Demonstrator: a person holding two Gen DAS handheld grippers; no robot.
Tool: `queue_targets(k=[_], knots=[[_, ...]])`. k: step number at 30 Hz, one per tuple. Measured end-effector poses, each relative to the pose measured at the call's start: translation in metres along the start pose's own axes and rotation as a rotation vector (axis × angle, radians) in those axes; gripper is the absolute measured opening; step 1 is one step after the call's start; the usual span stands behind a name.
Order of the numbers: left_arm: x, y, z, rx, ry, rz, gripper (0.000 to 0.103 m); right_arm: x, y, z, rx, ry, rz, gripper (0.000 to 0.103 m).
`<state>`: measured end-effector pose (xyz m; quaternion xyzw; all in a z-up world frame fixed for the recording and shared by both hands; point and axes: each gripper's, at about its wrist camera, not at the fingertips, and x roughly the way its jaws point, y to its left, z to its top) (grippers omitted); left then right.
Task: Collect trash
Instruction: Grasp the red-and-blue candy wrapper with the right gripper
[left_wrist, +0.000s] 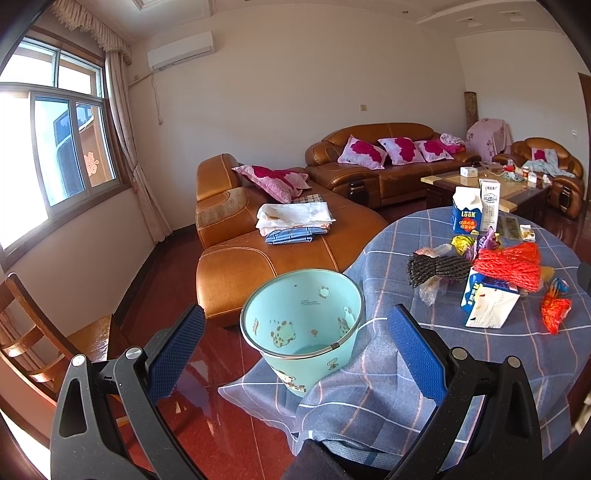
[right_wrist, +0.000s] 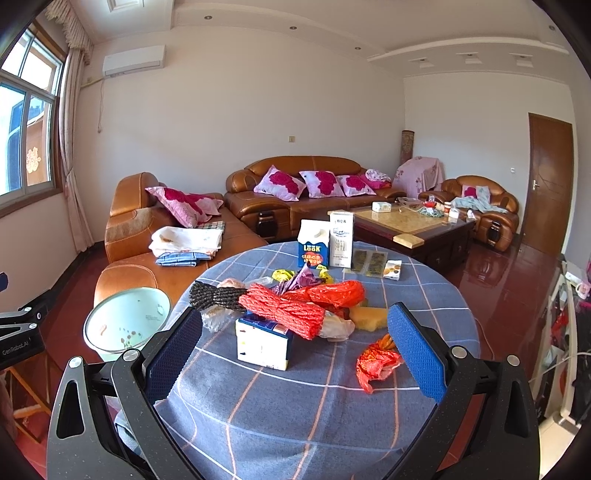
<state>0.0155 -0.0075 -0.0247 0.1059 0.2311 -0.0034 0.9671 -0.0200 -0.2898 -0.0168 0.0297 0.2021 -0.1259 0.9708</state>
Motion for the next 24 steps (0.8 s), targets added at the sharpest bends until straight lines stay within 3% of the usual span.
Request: queue_targets(k=[7,16,20,24], knots=[[0.036,-0.023,-0.005,0.041,0.051,-0.019,0.097,0.037,-0.037,-0.015,0.070,0.058,-0.087,0.098],[0.100,-0.070,0.020,0.094,0.059,-0.045,0.097,0.097,-0.085,-0.034,0.125,0.151,-0.187,0.097],[0.132,-0.091,0.030,0.116,0.071,-0.053,0.097,0.126,-0.100,-0.046,0.148,0.236,-0.200,0.078],[0.151,-0.110,0.035,0.135,0.077,-0.081,0.096,0.147,-0.104,-0.055,0.159,0.301,-0.175,0.070]])
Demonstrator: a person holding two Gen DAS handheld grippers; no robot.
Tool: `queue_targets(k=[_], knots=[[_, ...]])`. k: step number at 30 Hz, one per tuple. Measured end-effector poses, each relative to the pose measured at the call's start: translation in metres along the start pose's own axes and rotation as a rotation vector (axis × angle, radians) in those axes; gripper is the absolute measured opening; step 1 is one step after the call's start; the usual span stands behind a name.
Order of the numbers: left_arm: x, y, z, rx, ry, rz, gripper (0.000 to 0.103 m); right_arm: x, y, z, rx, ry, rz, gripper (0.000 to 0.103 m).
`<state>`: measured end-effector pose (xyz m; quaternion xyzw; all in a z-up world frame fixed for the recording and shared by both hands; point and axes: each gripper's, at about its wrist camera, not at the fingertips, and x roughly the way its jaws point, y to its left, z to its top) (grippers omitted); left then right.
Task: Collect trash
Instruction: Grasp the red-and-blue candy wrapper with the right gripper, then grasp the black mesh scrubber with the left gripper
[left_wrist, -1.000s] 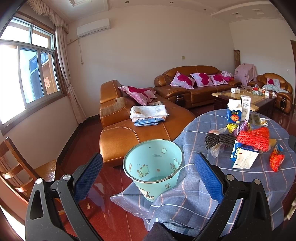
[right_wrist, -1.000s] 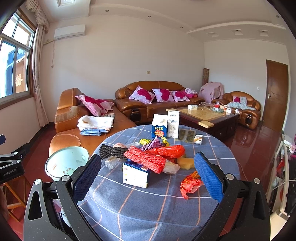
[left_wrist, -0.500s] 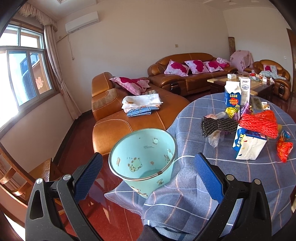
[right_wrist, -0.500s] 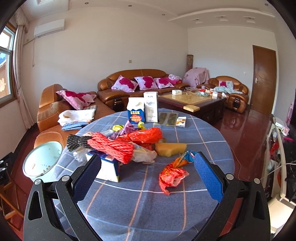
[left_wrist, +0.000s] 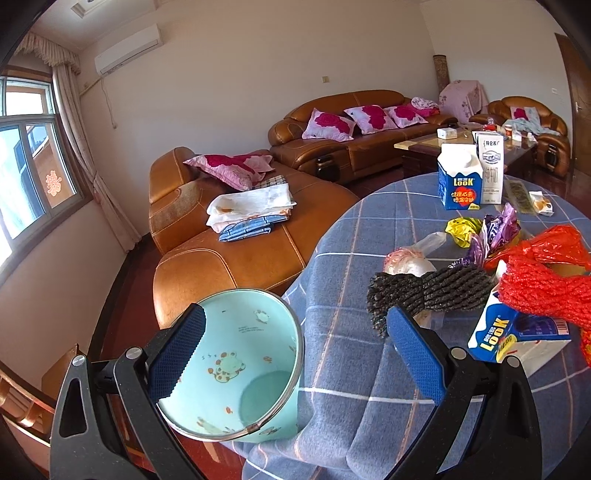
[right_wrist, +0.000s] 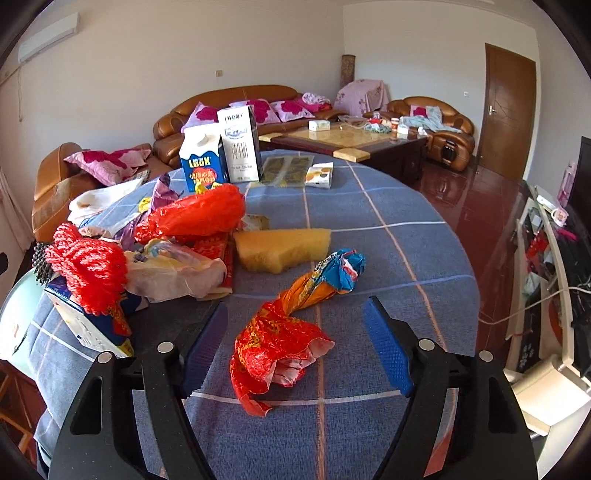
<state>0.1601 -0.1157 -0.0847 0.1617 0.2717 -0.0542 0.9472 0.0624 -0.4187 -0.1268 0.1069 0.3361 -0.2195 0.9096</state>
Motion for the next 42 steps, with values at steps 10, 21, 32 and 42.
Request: queue_targets(k=[10,21,32,42], knots=[[0.032,-0.024,0.006,0.053,0.015,-0.071,0.096,0.018,0.006,-0.010,-0.033,0.088,0.140,0.020],[0.050,-0.045,-0.001,0.061,0.094,-0.235,0.003,0.015,0.006,-0.001,-0.055,0.035,0.123,0.020],[0.035,-0.029,0.008,0.026,0.048,-0.200,0.007,0.000,-0.004,0.001,-0.039,-0.019,0.111,0.020],[0.058,-0.044,0.023,0.012,0.070,-0.249,0.077,0.011,0.001,0.000,-0.068,-0.011,0.100,0.020]])
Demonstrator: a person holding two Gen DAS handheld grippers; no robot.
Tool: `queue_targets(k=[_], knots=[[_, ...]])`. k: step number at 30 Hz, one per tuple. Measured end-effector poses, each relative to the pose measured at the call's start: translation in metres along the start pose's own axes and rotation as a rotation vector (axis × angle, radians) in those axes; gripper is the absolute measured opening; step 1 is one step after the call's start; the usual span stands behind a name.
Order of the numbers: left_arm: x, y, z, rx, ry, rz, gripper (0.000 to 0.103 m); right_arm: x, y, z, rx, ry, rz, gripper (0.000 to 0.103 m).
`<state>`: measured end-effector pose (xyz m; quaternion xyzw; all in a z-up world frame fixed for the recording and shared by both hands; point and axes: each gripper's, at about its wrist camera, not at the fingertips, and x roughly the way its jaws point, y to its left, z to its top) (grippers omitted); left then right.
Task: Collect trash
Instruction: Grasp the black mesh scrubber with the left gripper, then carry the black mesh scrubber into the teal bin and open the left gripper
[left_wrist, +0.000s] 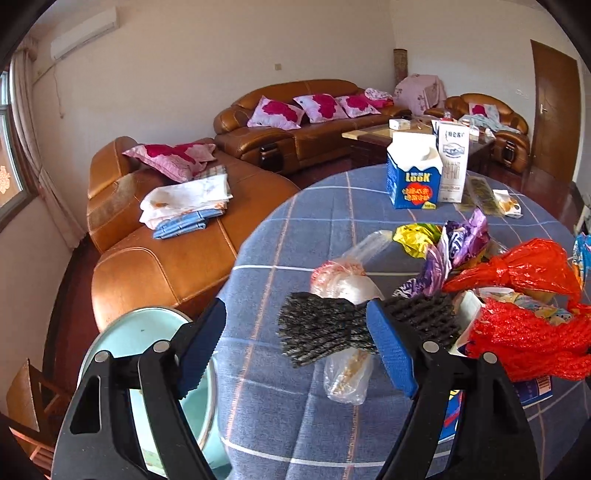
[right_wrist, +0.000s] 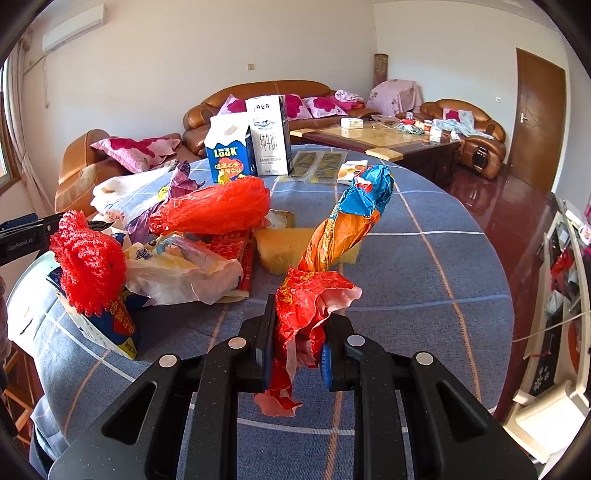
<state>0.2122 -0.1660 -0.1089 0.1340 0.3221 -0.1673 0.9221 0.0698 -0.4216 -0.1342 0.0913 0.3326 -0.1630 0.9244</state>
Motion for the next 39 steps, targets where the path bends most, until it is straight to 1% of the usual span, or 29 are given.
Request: queue_targets(k=[1,2,3,4,5,7,9,12,19,21,27,34,39], knots=[[0.005,-0.004,-0.003,0.007,0.013,-0.012,0.070,0.001,0.000,0.000,-0.004,0.001,-0.004,0.020],[0.010,-0.007,-0.006,0.020,0.028,-0.021,0.055,0.002,0.000,0.001,-0.008,0.001,-0.005,0.020],[0.015,-0.011,-0.010,0.031,0.052,-0.040,0.011,0.002,0.000,0.002,-0.011,-0.001,-0.007,0.020],[0.018,-0.013,-0.012,0.031,0.072,-0.070,0.000,0.003,0.000,0.002,-0.013,-0.003,-0.007,0.020],[0.017,-0.016,-0.014,0.036,0.067,-0.076,0.000,0.003,0.000,0.003,-0.014,-0.004,-0.005,0.020],[0.012,-0.021,-0.014,0.067,0.047,-0.066,0.000,0.003,0.000,0.003,-0.013,-0.006,-0.002,0.020],[0.008,-0.019,-0.013,0.062,0.039,-0.078,0.000,0.002,0.001,0.004,-0.009,-0.011,-0.001,0.020],[-0.002,-0.011,-0.010,0.048,0.021,-0.073,0.000,-0.005,0.001,0.006,-0.004,-0.029,0.003,0.020],[-0.030,0.006,-0.007,0.019,-0.023,-0.045,0.000,-0.019,0.001,0.012,0.004,-0.060,0.006,0.020],[-0.038,0.009,-0.007,0.017,-0.039,-0.024,0.000,-0.024,0.004,0.014,-0.004,-0.076,0.011,0.020],[-0.058,0.022,-0.011,0.008,-0.058,0.006,0.000,-0.038,0.011,0.021,-0.023,-0.121,0.022,0.020],[-0.081,0.048,-0.012,-0.026,-0.092,0.060,0.000,-0.056,0.037,0.040,-0.078,-0.186,0.087,0.020],[-0.089,0.068,-0.013,-0.047,-0.104,0.109,0.000,-0.067,0.065,0.058,-0.103,-0.217,0.185,0.020]])
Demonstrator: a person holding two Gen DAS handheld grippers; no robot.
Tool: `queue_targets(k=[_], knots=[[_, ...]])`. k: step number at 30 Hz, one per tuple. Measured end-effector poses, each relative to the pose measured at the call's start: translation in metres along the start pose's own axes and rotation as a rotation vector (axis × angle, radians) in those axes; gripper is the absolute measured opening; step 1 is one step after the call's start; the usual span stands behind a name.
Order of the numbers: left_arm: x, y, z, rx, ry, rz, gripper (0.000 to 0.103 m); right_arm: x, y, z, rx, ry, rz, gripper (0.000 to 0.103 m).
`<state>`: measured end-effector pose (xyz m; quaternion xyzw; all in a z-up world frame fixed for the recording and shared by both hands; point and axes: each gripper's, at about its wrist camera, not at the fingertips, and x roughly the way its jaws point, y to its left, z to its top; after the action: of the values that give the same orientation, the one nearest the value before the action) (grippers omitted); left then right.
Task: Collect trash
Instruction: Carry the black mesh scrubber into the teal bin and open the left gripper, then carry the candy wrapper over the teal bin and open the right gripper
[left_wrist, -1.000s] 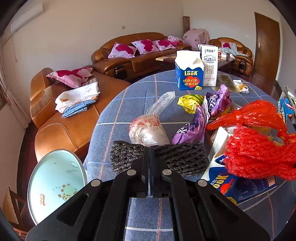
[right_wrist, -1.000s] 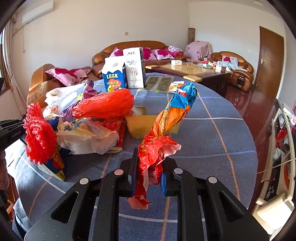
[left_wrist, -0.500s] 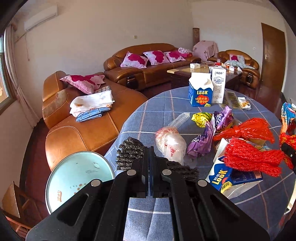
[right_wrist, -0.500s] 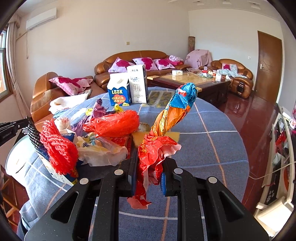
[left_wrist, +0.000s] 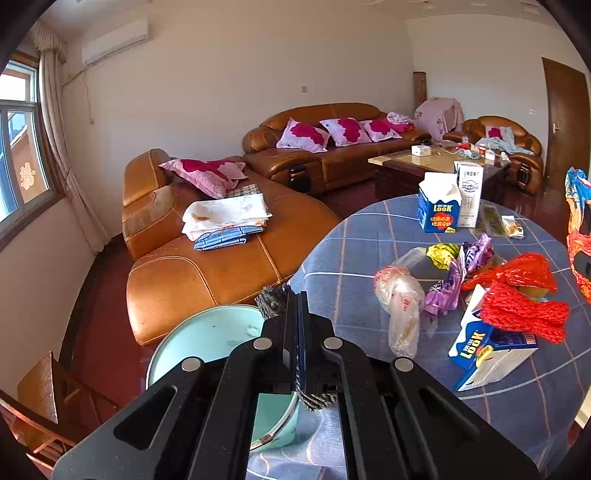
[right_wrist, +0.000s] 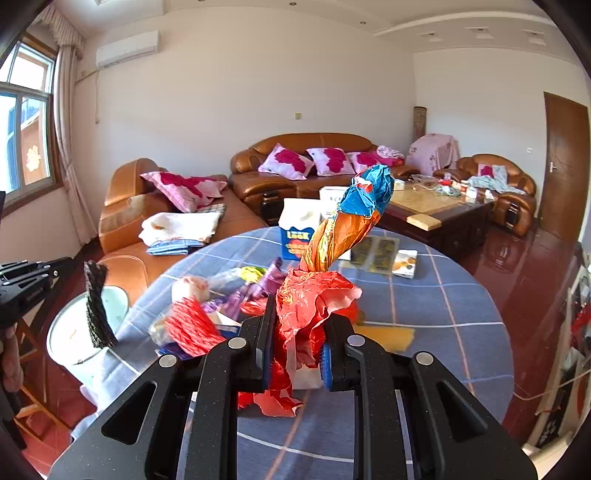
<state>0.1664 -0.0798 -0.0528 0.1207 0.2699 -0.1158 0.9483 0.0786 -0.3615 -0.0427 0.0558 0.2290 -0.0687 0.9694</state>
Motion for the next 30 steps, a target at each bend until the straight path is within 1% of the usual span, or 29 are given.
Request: queue_targets(k=[3,10,14,15,17,18,19,20,21,25,26,27,30], knots=[[0.001,0.012,0.000,-0.013,-0.001,0.023,0.000,0.000,0.018,0.010,-0.014,-0.012,0.060,0.020],[-0.002,0.038,0.000,-0.047,-0.014,0.072,0.000,0.000,0.063,0.020,-0.084,-0.031,0.148,0.020],[-0.009,0.056,-0.001,-0.073,-0.028,0.119,0.001,0.009,0.087,0.022,-0.130,-0.014,0.224,0.020],[-0.010,0.060,-0.003,-0.084,-0.032,0.134,0.004,0.010,0.094,0.021,-0.143,-0.008,0.247,0.020],[-0.010,0.069,-0.007,-0.100,-0.019,0.143,0.005,0.018,0.111,0.021,-0.163,0.009,0.305,0.020],[-0.009,0.073,-0.009,-0.109,-0.011,0.155,0.020,0.022,0.121,0.020,-0.181,0.016,0.333,0.020],[-0.009,0.078,-0.012,-0.118,-0.007,0.168,0.048,0.026,0.131,0.018,-0.200,0.023,0.361,0.020],[-0.010,0.081,-0.015,-0.124,-0.005,0.184,0.056,0.028,0.141,0.016,-0.219,0.031,0.391,0.020],[-0.010,0.085,-0.018,-0.129,-0.004,0.196,0.057,0.032,0.149,0.015,-0.234,0.041,0.422,0.020],[-0.008,0.105,-0.028,-0.164,0.032,0.231,0.058,0.048,0.180,0.010,-0.274,0.080,0.514,0.020],[-0.008,0.110,-0.031,-0.175,0.039,0.246,0.063,0.051,0.187,0.009,-0.285,0.087,0.536,0.020],[-0.008,0.115,-0.034,-0.185,0.047,0.259,0.065,0.056,0.195,0.007,-0.300,0.098,0.560,0.020],[-0.006,0.128,-0.041,-0.209,0.074,0.285,0.066,0.065,0.217,0.004,-0.329,0.136,0.608,0.020]])
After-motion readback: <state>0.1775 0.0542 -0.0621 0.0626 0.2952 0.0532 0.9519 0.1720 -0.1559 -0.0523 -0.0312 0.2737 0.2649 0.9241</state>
